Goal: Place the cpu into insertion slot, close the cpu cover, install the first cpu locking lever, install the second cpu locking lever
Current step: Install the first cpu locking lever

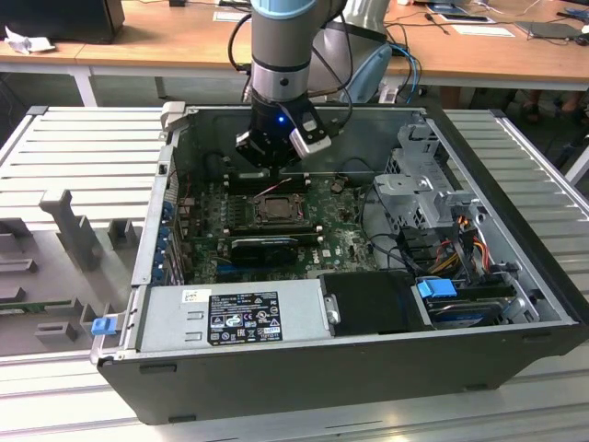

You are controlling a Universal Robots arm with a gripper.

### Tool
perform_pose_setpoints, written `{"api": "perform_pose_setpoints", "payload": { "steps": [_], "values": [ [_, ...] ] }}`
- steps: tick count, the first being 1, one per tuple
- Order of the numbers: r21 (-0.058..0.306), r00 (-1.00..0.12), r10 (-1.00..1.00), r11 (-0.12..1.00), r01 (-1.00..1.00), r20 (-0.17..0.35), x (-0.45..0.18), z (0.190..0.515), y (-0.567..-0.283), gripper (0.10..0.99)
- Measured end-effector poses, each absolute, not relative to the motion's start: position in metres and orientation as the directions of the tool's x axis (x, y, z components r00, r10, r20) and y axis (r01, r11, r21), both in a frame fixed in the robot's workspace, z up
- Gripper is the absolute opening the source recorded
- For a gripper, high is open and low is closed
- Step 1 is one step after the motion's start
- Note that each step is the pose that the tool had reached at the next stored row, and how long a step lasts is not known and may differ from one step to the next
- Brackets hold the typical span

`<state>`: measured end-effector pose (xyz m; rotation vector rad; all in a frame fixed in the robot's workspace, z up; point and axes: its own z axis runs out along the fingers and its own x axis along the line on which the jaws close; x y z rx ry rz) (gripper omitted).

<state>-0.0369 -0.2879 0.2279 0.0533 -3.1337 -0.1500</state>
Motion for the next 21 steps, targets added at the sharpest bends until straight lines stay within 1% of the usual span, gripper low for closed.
{"api": "perform_pose_setpoints", "payload": {
  "steps": [21],
  "values": [
    [0.09,-0.999,-0.038,0.995,-0.038,0.002,-0.021,0.217,-0.284,0.106]
  ]
}}
